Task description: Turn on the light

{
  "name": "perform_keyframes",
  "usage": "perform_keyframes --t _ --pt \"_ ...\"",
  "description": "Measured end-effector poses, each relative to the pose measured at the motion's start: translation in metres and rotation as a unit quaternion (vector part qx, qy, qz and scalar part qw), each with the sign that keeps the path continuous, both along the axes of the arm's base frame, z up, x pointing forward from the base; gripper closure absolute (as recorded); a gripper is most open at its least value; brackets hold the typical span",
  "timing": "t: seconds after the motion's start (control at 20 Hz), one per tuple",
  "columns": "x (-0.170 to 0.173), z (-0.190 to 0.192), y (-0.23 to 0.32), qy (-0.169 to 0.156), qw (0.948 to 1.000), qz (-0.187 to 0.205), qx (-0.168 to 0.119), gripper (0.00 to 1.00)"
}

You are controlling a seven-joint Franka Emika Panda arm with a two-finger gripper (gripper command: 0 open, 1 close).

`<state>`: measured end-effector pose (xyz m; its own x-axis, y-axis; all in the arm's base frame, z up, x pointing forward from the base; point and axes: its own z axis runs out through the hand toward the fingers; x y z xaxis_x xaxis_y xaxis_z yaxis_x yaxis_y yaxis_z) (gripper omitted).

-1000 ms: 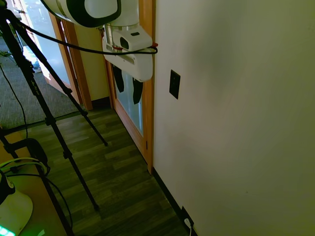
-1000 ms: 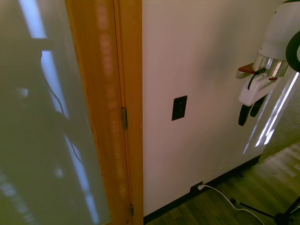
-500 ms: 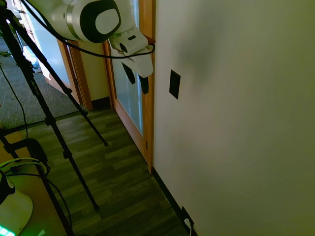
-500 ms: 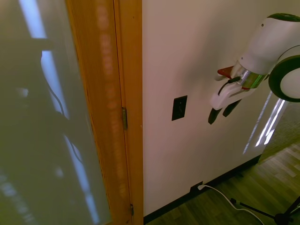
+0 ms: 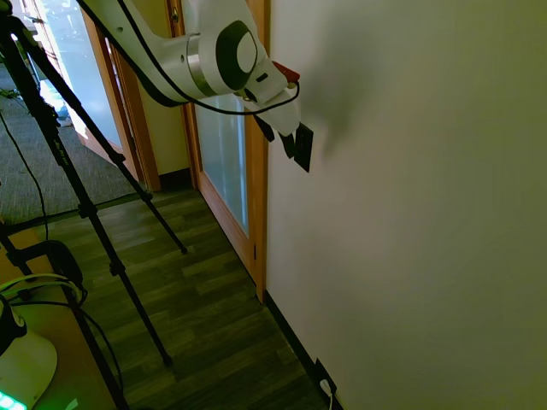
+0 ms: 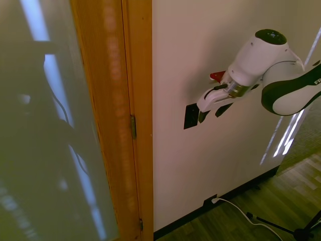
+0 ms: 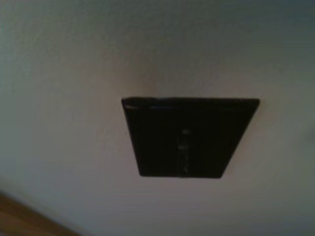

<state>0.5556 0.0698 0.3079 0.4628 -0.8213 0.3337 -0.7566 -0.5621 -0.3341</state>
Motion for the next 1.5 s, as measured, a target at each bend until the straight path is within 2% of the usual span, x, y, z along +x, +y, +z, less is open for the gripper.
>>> perform_keyframes --t 0.4,0.85,0.9,1.5 --pt "0.024 -0.027 0.008 -0.009 0.9998 -0.014 -0.006 0.00" --pt "0.032 -0.039 0.015 -0.048 0.9984 -0.027 -0.011 0.00" --pt "0.031 -0.041 0.016 -0.048 0.9984 -0.029 -0.010 1.00" --pt "0.029 -0.048 0.021 -0.044 0.9986 -0.029 -0.004 1.00"
